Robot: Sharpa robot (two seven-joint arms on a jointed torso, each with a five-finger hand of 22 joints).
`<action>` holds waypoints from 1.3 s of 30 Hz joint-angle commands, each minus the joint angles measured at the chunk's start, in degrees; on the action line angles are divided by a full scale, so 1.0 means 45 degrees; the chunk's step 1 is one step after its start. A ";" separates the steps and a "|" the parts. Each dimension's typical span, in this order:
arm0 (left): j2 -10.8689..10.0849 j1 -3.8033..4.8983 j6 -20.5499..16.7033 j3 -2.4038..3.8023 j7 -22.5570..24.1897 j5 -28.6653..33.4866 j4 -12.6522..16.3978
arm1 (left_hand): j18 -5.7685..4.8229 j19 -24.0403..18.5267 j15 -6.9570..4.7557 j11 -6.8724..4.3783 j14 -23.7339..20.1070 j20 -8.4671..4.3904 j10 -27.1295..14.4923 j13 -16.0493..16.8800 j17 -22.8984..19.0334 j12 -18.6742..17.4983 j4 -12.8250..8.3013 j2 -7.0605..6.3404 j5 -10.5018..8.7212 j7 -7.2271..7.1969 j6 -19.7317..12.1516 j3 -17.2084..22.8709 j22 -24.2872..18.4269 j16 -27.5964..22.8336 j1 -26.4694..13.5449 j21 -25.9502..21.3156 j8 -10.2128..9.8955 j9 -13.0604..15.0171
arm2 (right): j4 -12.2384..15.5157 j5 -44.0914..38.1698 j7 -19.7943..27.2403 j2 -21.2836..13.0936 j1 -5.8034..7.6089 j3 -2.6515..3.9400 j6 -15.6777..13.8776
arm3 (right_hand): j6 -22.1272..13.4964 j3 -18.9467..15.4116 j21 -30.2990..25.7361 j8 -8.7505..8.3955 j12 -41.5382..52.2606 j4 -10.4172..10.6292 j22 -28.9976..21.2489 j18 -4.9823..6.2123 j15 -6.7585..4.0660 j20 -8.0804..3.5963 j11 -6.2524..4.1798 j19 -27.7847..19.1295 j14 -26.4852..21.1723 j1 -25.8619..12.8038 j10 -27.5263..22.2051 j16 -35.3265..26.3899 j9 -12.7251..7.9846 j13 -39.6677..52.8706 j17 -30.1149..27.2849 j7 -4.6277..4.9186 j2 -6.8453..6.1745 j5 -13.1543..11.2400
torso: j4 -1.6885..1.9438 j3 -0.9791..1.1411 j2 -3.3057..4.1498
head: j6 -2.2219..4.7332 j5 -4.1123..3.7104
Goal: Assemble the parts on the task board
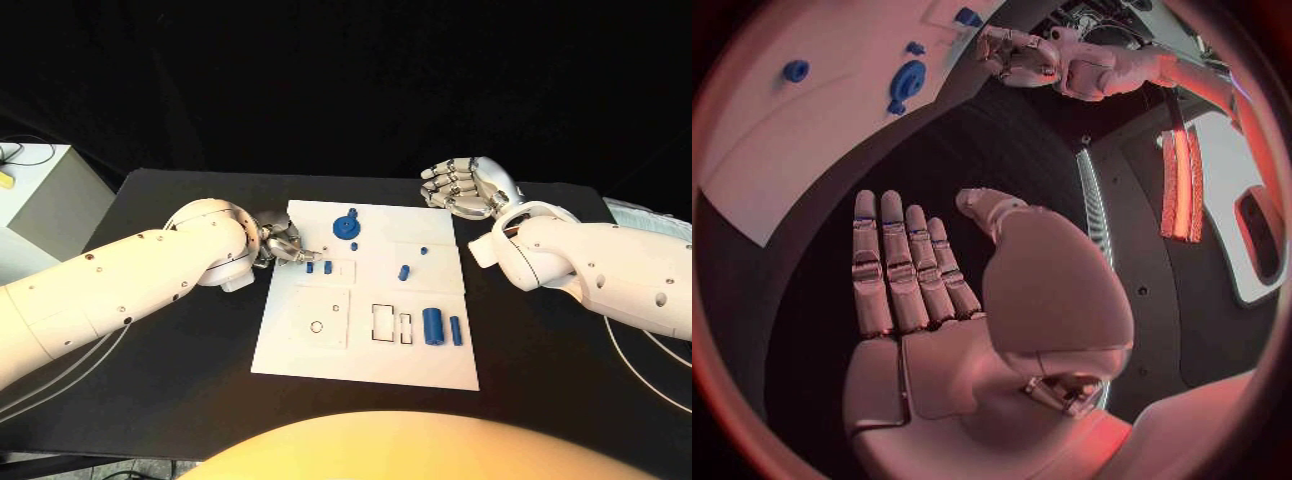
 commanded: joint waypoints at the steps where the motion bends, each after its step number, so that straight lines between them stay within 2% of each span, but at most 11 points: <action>1: -0.0054 -0.0151 -0.0253 0.0224 0.0340 0.0894 0.0128 | 0.0091 -0.0115 0.0016 0.0021 0.1073 0.0026 -0.0162 -0.0121 0.2389 -0.0132 0.0009 0.0062 -0.0233 0.0094 -0.0081 -0.0173 -0.0088 -0.0121 -0.0131 -0.0097 -0.0069 -0.0021 | 0.0029 0.0022 0.0208 -0.0026 -0.0033 0.0004 0.0167 | 0.0083 -0.0037 0.0024 -0.0043 0.0017 -0.0025 -0.0010 0.0162 -0.0008 0.0016 0.0014 0.0111 0.0056 -0.0102 0.0100 -0.0088 -0.0017 -0.0020 -0.0018 0.0741 -0.0035 0.0077 | -0.0013 0.0006 -0.0005 | 0.0002 0.0017; 4: -0.0095 -0.0230 -0.0356 0.0439 0.0469 0.1503 0.0156 | 0.0139 -0.0262 0.0035 0.0048 0.1014 0.0040 -0.0338 -0.0398 0.2222 -0.0282 0.0008 0.0127 -0.0368 0.0124 -0.0170 -0.0322 -0.0343 -0.0215 -0.0179 -0.0252 -0.0094 -0.0025 | 0.0031 0.0029 0.0208 -0.0031 -0.0048 0.0004 0.0165 | 0.0083 -0.0037 0.0024 -0.0043 0.0017 -0.0025 -0.0010 0.0162 -0.0008 0.0016 0.0014 0.0111 0.0056 -0.0102 0.0100 -0.0088 -0.0017 -0.0020 -0.0018 0.0741 -0.0035 0.0077 | -0.0001 0.0023 -0.0011 | 0.0002 0.0028; 7: -0.0107 -0.0274 -0.0731 0.0575 0.0794 0.1965 0.0142 | 0.0250 -0.0640 0.0105 0.0152 0.0787 0.0100 -0.0979 -0.1309 0.1642 -0.0786 0.0002 0.0266 -0.0459 0.0235 -0.0477 -0.0611 -0.0956 -0.0551 -0.0167 -0.0653 -0.0147 -0.0026 | 0.0035 0.0033 0.0210 -0.0030 -0.0058 0.0004 0.0165 | 0.0084 -0.0036 0.0024 -0.0044 0.0017 -0.0008 -0.0026 0.0162 -0.0006 0.0018 0.0016 0.0113 0.0058 -0.0127 0.0099 -0.0093 -0.0021 -0.0020 -0.0026 0.0742 -0.0018 0.0115 | 0.0002 0.0024 -0.0008 | 0.0002 -0.0013; 12: -0.0053 -0.0297 -0.1875 0.0662 0.2255 0.2433 -0.0024 | 0.0929 -0.3340 0.0782 0.0919 -0.1293 0.0649 -0.3017 -0.1971 -0.1979 -0.1640 -0.0022 0.0834 -0.0170 0.1046 -0.2176 -0.0480 -0.4981 -0.2992 0.1339 -0.3690 -0.0508 -0.0204 | 0.0026 0.0035 0.0211 -0.0019 -0.0064 0.0004 0.0166 | 0.0084 -0.0036 0.0024 -0.0044 0.0017 -0.0008 -0.0026 0.0162 -0.0006 0.0018 0.0016 0.0113 0.0058 -0.0127 0.0099 -0.0093 -0.0021 -0.0020 -0.0026 0.0742 -0.0018 0.0115 | -0.0012 0.0029 0.0000 | 0.0002 -0.0014; 14: 0.0028 -0.0300 -0.2569 0.0676 0.3497 0.2145 -0.0127 | 0.0949 -0.3566 0.1023 0.1174 -0.2251 0.0848 -0.3663 -0.2147 -0.3266 -0.1805 -0.0027 0.0891 -0.0161 0.1332 -0.2611 -0.0255 -0.5260 -0.3898 0.2254 -0.4169 -0.0638 -0.0386 | 0.0019 0.0036 0.0210 -0.0015 -0.0066 0.0004 0.0165 | 0.0084 -0.0035 0.0024 -0.0045 0.0017 -0.0005 -0.0033 0.0162 -0.0005 0.0018 0.0015 0.0114 0.0058 -0.0132 0.0098 -0.0095 -0.0023 -0.0020 -0.0030 0.0743 -0.0014 0.0130 | -0.0015 0.0035 -0.0003 | 0.0002 -0.0017; 18: 0.0243 -0.0301 -0.3620 0.0679 0.5260 0.0956 -0.0278 | 0.0976 -0.3641 0.1074 0.1203 -0.2775 0.0937 -0.4036 -0.2284 -0.3953 -0.1798 -0.0110 0.0642 -0.0240 0.1342 -0.2420 -0.0170 -0.5487 -0.4297 0.3208 -0.4529 -0.0759 -0.0662 | 0.0002 0.0036 0.0210 0.0005 -0.0068 0.0004 0.0164 | 0.0085 -0.0033 0.0025 -0.0045 0.0017 -0.0007 -0.0037 0.0163 -0.0006 0.0018 0.0015 0.0115 0.0059 -0.0132 0.0097 -0.0096 -0.0024 -0.0020 -0.0032 0.0742 -0.0011 0.0140 | 0.0003 0.0018 0.0004 | 0.0002 -0.0077; 19: 0.0355 -0.0299 -0.3964 0.0624 0.6217 0.0580 -0.0428 | 0.0969 -0.3818 0.1131 0.1254 -0.3819 0.1001 -0.4511 -0.2590 -0.5332 -0.2173 -0.0262 0.0424 -0.0274 0.1355 -0.2415 0.0157 -0.5728 -0.5290 0.4272 -0.4935 -0.1317 -0.1101 | -0.0008 0.0036 0.0210 0.0026 -0.0069 0.0004 0.0175 | 0.0085 -0.0032 0.0025 -0.0045 0.0017 -0.0008 -0.0038 0.0163 -0.0006 0.0018 0.0014 0.0115 0.0059 -0.0131 0.0097 -0.0096 -0.0024 -0.0020 -0.0032 0.0742 -0.0010 0.0143 | -0.0007 0.0019 0.0002 | 0.0002 -0.0085; 23: 0.0643 -0.0296 -0.4528 0.0406 0.7699 -0.0337 -0.0726 | 0.0982 -0.3775 0.1166 0.1319 -0.4323 0.0990 -0.4767 -0.3491 -0.6112 -0.3259 -0.1133 0.0415 -0.0318 0.1410 -0.2020 0.1144 -0.5874 -0.5708 0.6109 -0.5154 -0.2261 -0.1823 | -0.0035 0.0038 0.0213 0.0080 -0.0074 0.0004 0.0198 | 0.0085 -0.0031 0.0025 -0.0045 0.0017 -0.0009 -0.0040 0.0163 -0.0006 0.0018 0.0014 0.0115 0.0059 -0.0129 0.0097 -0.0096 -0.0025 -0.0020 -0.0033 0.0741 -0.0009 0.0146 | -0.0003 0.0040 -0.0009 | 0.0002 -0.0103; 26: 0.0883 -0.0295 -0.4645 0.0211 0.8206 -0.1101 -0.0931 | 0.0964 -0.3809 0.1196 0.1398 -0.4376 0.0997 -0.4703 -0.4149 -0.6392 -0.4087 -0.1444 0.0182 -0.0338 0.1493 -0.1783 0.1347 -0.5763 -0.5750 0.6177 -0.5011 -0.3076 -0.2325 | -0.0052 0.0039 0.0211 0.0106 -0.0083 0.0004 0.0211 | 0.0085 -0.0025 0.0026 -0.0045 0.0018 -0.0016 -0.0045 0.0163 -0.0007 0.0018 0.0012 0.0117 0.0061 -0.0123 0.0096 -0.0098 -0.0026 -0.0020 -0.0036 0.0740 -0.0006 0.0158 | -0.0015 0.0024 0.0009 | 0.0002 -0.0148; 34: 0.1463 -0.0243 -0.4308 -0.0189 0.7967 -0.2826 -0.1519 | 0.0964 -0.3919 0.1333 0.1582 -0.4608 0.1085 -0.5086 -0.4970 -0.6946 -0.5244 -0.1833 -0.0038 -0.0316 0.1605 -0.1726 0.1390 -0.5609 -0.5909 0.6082 -0.4817 -0.3957 -0.2790 | -0.0079 0.0042 0.0209 0.0150 -0.0092 0.0004 0.0219 | 0.0085 -0.0025 0.0026 -0.0045 0.0018 -0.0016 -0.0045 0.0163 -0.0007 0.0018 0.0012 0.0117 0.0061 -0.0123 0.0096 -0.0098 -0.0026 -0.0020 -0.0036 0.0740 -0.0006 0.0158 | -0.0005 0.0024 -0.0004 | 0.0002 -0.0211; 39: 0.1926 -0.0066 -0.3623 -0.0528 0.7402 -0.4130 -0.2005 | 0.0972 -0.3933 0.1407 0.1680 -0.4684 0.1161 -0.5564 -0.5279 -0.7205 -0.5664 -0.2067 -0.0241 -0.0305 0.1495 -0.1842 0.1327 -0.5515 -0.5909 0.6012 -0.4675 -0.4337 -0.2960 | -0.0098 0.0042 0.0207 0.0187 -0.0094 0.0004 0.0228 | 0.0086 -0.0014 0.0026 -0.0045 0.0018 -0.0027 -0.0055 0.0164 -0.0009 0.0017 0.0010 0.0119 0.0064 -0.0110 0.0096 -0.0100 -0.0029 -0.0020 -0.0041 0.0737 0.0003 0.0176 | -0.0005 0.0020 0.0010 | 0.0002 -0.0215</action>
